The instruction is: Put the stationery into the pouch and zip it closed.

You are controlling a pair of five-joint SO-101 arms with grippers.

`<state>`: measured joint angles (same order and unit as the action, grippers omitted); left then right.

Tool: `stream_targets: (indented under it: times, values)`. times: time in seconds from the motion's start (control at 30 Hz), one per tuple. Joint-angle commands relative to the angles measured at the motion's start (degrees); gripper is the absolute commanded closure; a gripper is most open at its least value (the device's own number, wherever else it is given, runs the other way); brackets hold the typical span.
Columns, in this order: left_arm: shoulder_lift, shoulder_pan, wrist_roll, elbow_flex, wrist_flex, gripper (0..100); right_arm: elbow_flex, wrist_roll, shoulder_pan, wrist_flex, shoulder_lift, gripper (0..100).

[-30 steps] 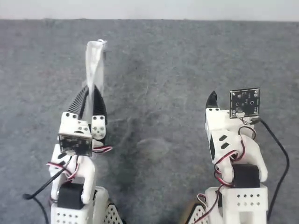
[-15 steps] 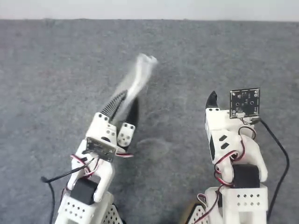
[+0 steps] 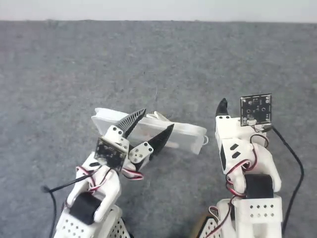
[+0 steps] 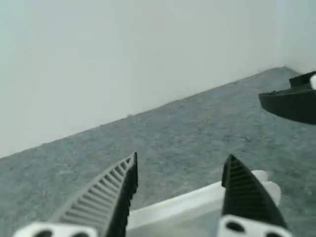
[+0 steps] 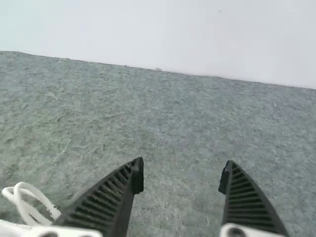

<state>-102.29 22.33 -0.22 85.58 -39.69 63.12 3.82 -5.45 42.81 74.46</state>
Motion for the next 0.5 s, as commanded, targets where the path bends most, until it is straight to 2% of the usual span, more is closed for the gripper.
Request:
stream_targets:
  times: [0.0,0.2,0.47]
  values:
    - [-0.09,-0.09,3.52,-8.22,-5.98,73,-0.7,-0.18,-0.4,-1.54,0.66,75.8]
    - [-0.09,-1.85,4.92,-9.45,-6.42,74,-0.7,-0.18,-0.4,-1.54,0.66,75.8]
    - [-0.09,-9.05,7.82,-6.37,2.46,78,-0.62,-0.44,-0.4,-1.63,0.66,75.9]
